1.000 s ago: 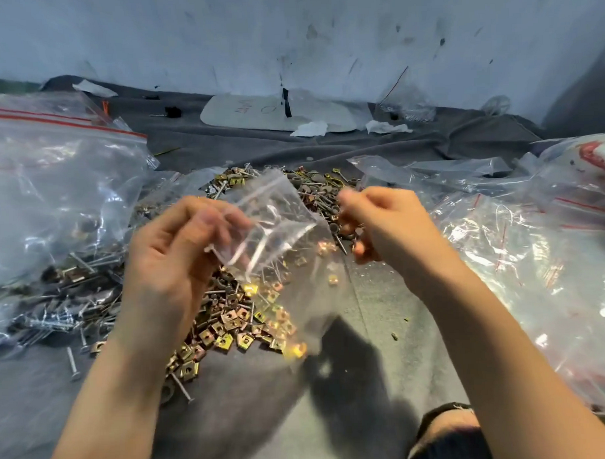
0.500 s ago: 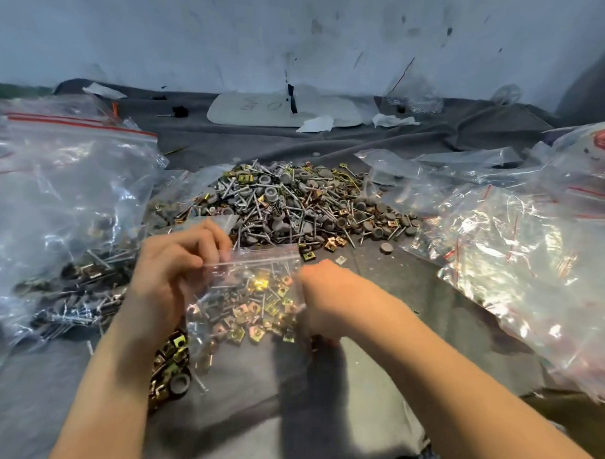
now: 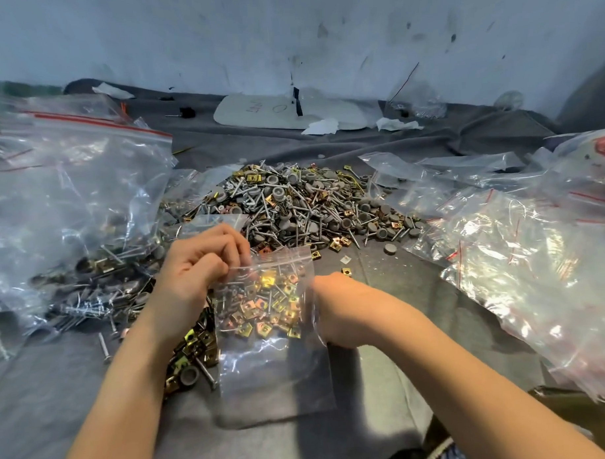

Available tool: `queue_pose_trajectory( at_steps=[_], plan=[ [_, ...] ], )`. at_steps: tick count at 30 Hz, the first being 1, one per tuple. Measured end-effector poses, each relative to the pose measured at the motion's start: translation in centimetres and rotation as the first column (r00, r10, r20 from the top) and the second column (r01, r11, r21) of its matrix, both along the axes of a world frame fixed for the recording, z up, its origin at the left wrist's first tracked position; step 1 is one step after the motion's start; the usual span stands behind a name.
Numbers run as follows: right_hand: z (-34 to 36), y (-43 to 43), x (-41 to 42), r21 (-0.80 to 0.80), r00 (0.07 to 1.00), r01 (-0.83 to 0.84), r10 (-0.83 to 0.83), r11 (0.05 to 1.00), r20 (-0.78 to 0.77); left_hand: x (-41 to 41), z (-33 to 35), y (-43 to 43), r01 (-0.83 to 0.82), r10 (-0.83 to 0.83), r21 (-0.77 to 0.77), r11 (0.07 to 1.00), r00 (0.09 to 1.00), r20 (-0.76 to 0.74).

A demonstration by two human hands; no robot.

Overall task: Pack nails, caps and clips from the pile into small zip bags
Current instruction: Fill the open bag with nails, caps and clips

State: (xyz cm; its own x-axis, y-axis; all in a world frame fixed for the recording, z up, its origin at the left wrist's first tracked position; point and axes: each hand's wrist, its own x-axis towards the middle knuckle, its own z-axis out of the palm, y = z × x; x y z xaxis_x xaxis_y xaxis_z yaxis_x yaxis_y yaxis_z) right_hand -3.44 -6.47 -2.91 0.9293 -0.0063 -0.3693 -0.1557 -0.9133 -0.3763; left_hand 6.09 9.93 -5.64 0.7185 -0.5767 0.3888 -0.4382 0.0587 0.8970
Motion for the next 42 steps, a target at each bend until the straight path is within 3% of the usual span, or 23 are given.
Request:
queue_pose_trajectory(
  at_steps=[3,6,9,11,13,15,19,24,27,29,31,36,42],
  plan=[
    [-0.2,0.1,0.1,0.011,1.0,0.013,-0.013,1.0,-0.017,-0.3,0.2,-0.2,0.013,-0.013,0.029,1.0,1.0,0.019],
    [-0.2,-0.4,0.3,-0.01,0.998,0.057,-0.057,0.998,0.003,-0.7,0.1,-0.6,-0.043,0.035,0.057,0.997,0.991,0.129],
    [0.5,-2.2,0.8,0.039,0.954,0.253,-0.256,0.967,0.156,-1.3,-0.1,-1.1,-0.048,0.03,0.072,0.996,0.972,0.231],
    [1.5,-3.5,0.9,0.212,0.832,0.37,-0.424,0.905,0.357,-1.8,-0.4,-1.6,-0.042,0.019,0.074,0.996,0.958,0.287],
    [2.6,-3.8,0.5,0.489,0.741,0.292,-0.518,0.822,0.428,-2.2,-0.8,-2.1,-0.046,0.019,0.071,0.996,0.941,0.338],
    [3.4,-3.1,-0.1,0.634,0.796,0.131,-0.462,0.762,0.391,-2.6,-0.9,-2.5,-0.038,0.015,0.057,0.998,0.932,0.363],
    [3.3,-1.6,-0.4,0.453,0.862,0.015,-0.241,0.892,0.446,-2.8,-0.7,-2.7,-0.034,0.029,0.006,0.999,0.931,0.364],
    [3.3,-3.3,0.2,0.617,0.767,0.149,-0.484,0.773,0.421,-2.6,-0.9,-2.4,-0.1,0.118,-0.074,0.992,0.941,0.318],
    [2.1,-4.3,0.4,0.483,0.877,0.297,-0.435,0.824,0.203,-2.6,-0.9,-2.4,-0.114,0.149,-0.131,0.985,0.943,0.298],
    [0.8,-4.1,0.5,0.373,0.946,0.293,-0.323,0.88,0.018,-2.6,-0.9,-2.3,-0.138,0.18,-0.164,0.977,0.944,0.277],
    [-0.1,-3.2,0.8,0.366,0.965,0.261,-0.251,0.893,-0.075,-2.5,-1.0,-2.2,-0.176,0.222,-0.188,0.966,0.939,0.262],
    [-0.9,-1.1,1.7,0.15,0.988,0.151,-0.152,0.977,-0.001,-2.2,-1.2,-2.1,-0.251,0.298,-0.212,0.944,0.927,0.227],
    [-1.2,-0.9,1.9,0.109,0.982,0.186,-0.19,0.976,0.023,-2.2,-1.2,-2.1,-0.255,0.301,-0.203,0.945,0.923,0.241]
  ],
)
